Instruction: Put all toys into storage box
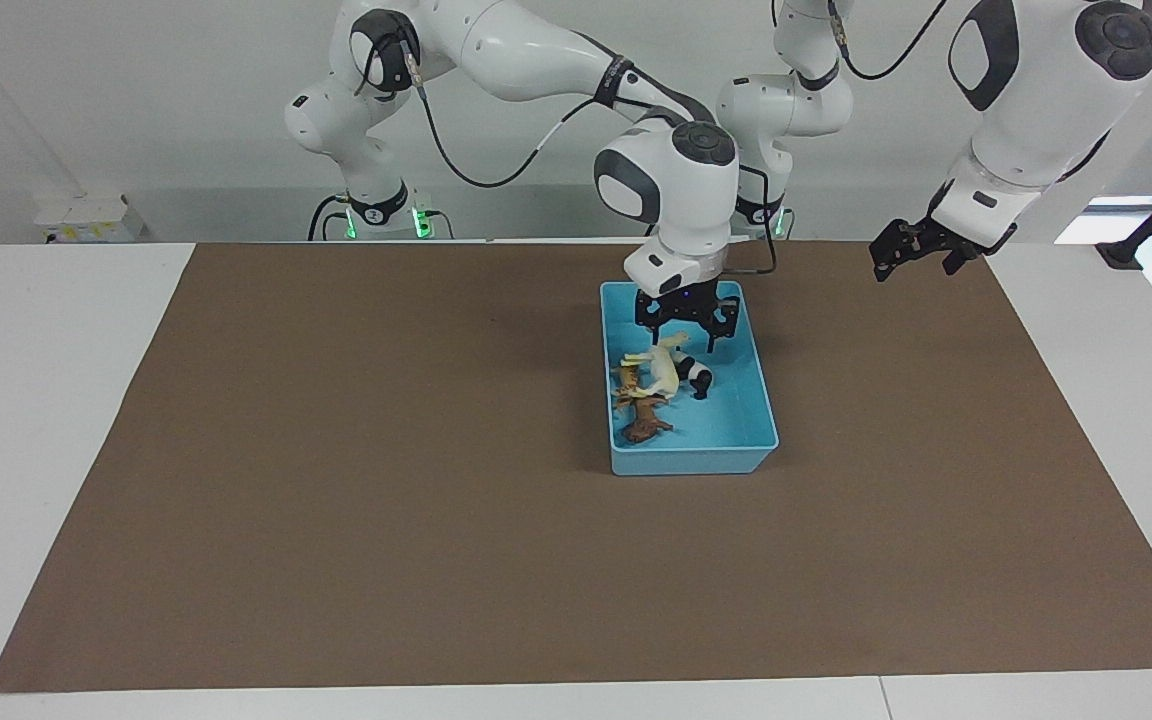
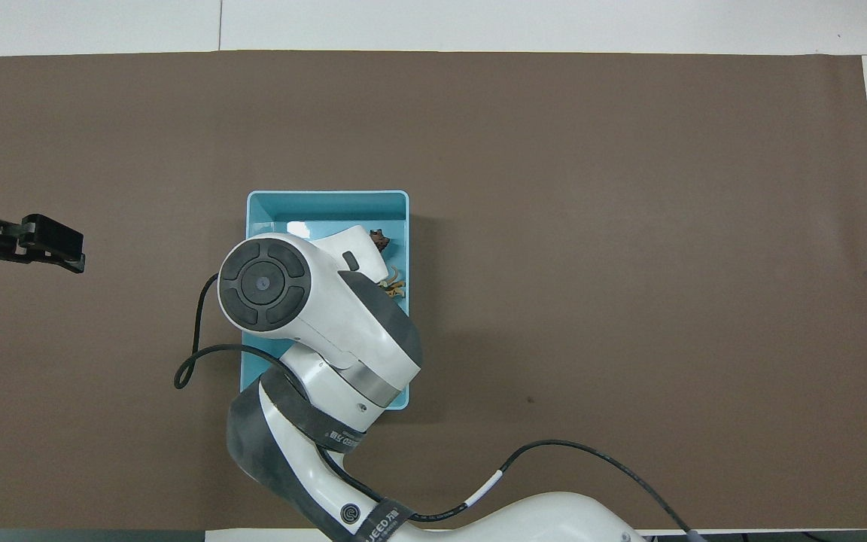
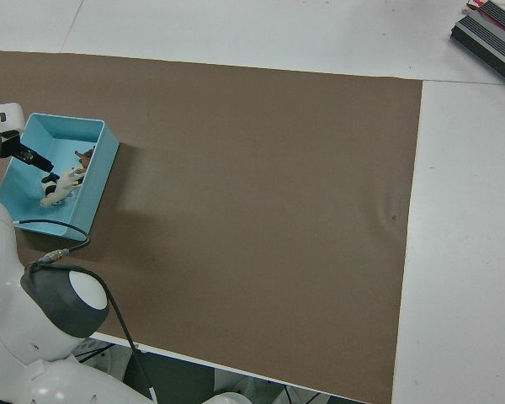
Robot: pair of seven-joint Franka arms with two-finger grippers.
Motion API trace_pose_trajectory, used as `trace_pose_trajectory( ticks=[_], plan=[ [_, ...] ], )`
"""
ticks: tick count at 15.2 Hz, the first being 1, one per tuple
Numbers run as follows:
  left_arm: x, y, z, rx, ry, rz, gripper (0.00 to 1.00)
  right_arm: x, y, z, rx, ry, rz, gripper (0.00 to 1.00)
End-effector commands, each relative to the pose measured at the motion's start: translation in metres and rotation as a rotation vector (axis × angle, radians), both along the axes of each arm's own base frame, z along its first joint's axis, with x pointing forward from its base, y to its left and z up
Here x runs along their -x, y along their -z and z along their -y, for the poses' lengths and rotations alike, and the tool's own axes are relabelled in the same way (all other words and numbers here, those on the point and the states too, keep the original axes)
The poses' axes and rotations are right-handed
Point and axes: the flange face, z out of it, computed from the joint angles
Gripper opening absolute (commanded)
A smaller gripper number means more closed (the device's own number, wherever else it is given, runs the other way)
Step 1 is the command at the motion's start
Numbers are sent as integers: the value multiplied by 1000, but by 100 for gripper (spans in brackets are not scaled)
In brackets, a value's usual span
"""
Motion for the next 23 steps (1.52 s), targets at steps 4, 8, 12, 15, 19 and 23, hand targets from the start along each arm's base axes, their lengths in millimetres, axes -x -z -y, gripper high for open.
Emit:
trace_pose_trajectory(
  ticks=[4, 8, 12, 15, 19, 23],
  plan=[
    [-2, -9, 2, 65, 122, 40, 100, -71, -98, 132, 28, 78, 92, 100],
    [-3, -9, 1, 59, 122, 19, 100, -125, -125, 292, 103, -137, 31, 100],
    [-7, -16, 5, 58, 131, 23, 100, -143, -121, 440, 129, -368, -20, 100],
    [-6, -15, 4, 58, 132, 15, 100, -144, -133, 513, 137, -449, 3, 100],
    [-1, -10, 1, 57, 120, 16, 100, -104, -160, 544, 122, -446, 9, 100],
    [2, -10, -3, 57, 111, 13, 100, -63, -179, 572, 108, -402, 15, 100]
  ],
)
